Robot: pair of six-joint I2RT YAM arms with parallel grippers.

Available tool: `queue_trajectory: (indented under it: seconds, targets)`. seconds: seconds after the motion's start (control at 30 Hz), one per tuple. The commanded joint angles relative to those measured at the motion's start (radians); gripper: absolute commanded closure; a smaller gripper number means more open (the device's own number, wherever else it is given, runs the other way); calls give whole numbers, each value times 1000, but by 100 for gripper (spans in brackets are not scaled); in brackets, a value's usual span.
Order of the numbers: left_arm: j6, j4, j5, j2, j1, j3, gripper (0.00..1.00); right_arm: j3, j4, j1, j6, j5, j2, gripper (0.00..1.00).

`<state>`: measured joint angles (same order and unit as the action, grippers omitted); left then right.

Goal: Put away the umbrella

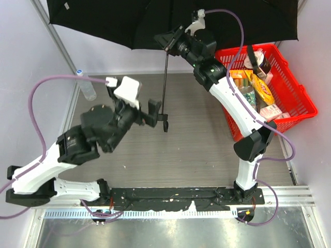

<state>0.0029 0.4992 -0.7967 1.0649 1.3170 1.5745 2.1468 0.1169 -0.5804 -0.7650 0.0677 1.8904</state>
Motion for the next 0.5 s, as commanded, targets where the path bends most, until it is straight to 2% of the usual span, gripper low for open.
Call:
queue_trajectory:
  seconds: [0.0, 0.17, 0.23, 0.3, 0.47]
  targets:
    - [-190, 53, 302, 75, -246, 70, 1, 38, -99, -1, -16, 96, -89, 99]
    - [-305, 25, 528, 151, -458, 113, 0, -27, -111, -1, -16, 165, -120, 99]
    - [-412, 21, 740, 194, -597, 122, 2, -85, -177, -6, -40, 167, -145, 99]
    - [-554, -75, 942, 211, -730, 66, 4, -106, -183, -22, -28, 136, -157, 99]
    - [-747, -333, 1158, 216, -817, -103, 11, -114, -191, -71, -19, 107, -149, 99]
